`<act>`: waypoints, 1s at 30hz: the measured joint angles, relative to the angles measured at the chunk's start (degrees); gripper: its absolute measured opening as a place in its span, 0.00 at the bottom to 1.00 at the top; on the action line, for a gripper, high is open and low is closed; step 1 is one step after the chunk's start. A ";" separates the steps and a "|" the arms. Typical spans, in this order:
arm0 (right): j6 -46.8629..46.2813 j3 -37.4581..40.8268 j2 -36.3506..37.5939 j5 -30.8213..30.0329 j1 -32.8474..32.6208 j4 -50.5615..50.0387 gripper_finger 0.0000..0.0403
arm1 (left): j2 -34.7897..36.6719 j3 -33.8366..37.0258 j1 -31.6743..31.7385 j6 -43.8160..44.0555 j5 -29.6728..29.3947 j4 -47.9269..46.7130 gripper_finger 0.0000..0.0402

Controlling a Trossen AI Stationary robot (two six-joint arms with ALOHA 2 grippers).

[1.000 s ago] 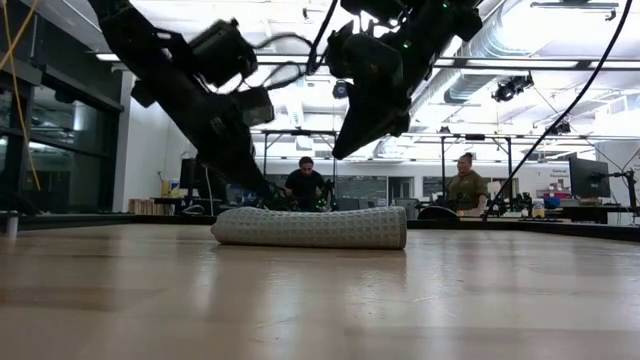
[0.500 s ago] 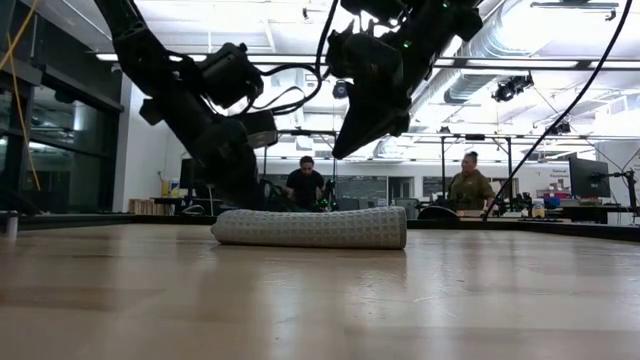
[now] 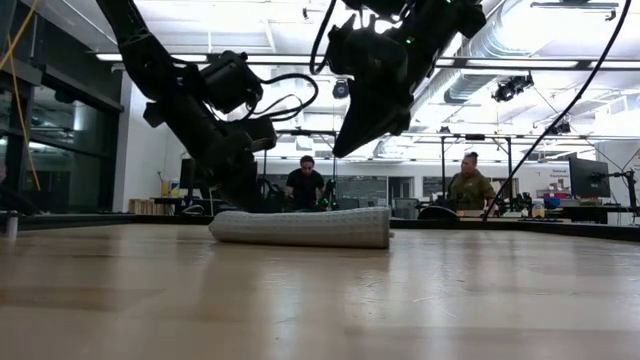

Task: Fold microfiber towels
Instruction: Fold the gray microfiber towel, then return to Home Position

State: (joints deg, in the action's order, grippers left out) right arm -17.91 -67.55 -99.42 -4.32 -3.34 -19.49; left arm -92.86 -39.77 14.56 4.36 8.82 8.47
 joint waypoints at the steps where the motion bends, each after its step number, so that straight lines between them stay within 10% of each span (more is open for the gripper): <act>1: -0.02 0.00 0.00 0.00 -0.23 0.00 0.01 | 0.00 0.00 0.29 0.00 0.02 0.00 0.00; 30: 1.69 0.00 2.05 -9.55 -6.58 4.99 0.01 | 8.57 -1.59 0.43 0.01 2.72 1.02 0.00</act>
State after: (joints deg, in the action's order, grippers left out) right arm -16.22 -67.55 -97.37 -13.87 -9.92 -14.50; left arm -84.29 -41.36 14.99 4.37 11.54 9.49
